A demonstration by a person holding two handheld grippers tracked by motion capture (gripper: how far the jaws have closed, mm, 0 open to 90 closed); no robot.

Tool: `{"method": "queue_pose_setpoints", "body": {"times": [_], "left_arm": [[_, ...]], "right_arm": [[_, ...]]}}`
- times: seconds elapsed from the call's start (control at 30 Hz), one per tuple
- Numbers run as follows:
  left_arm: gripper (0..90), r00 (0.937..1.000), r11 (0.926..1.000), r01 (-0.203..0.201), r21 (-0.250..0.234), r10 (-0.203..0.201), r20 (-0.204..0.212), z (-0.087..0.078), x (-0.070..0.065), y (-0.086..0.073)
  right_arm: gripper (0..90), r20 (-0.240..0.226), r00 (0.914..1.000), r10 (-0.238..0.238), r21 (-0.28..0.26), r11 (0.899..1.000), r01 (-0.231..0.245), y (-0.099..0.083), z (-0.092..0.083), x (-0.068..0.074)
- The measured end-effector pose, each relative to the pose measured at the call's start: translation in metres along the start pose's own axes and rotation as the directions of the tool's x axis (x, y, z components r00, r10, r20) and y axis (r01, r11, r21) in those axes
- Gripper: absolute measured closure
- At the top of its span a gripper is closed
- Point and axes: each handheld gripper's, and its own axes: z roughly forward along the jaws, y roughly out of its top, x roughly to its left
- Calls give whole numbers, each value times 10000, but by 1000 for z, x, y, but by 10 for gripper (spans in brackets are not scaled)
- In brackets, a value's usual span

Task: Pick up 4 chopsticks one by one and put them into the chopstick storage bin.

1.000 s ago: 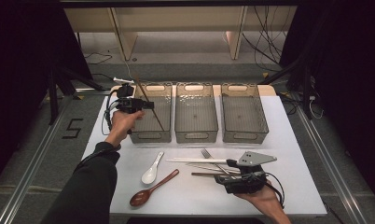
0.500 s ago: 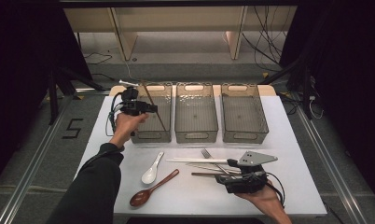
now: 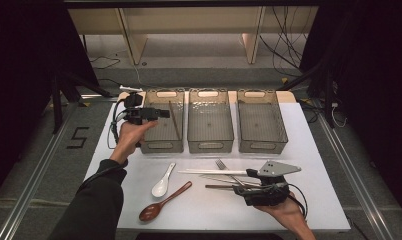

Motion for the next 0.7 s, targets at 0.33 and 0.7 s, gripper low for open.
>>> {"method": "queue_pose_setpoints", "body": {"times": [0.33,0.7], "left_arm": [[226,9832,9840,-1608,-762,1665,751,-36,-37,-34],[198,9599,9622,-2518,-1038,2620,1001,-51,-45,-85]], "right_arm": [[274,203,9984,-530,981,9939,508,7,-4,-14],[328,598,9898,-1292,2664,9577,1089,11,-5,-41]]}}
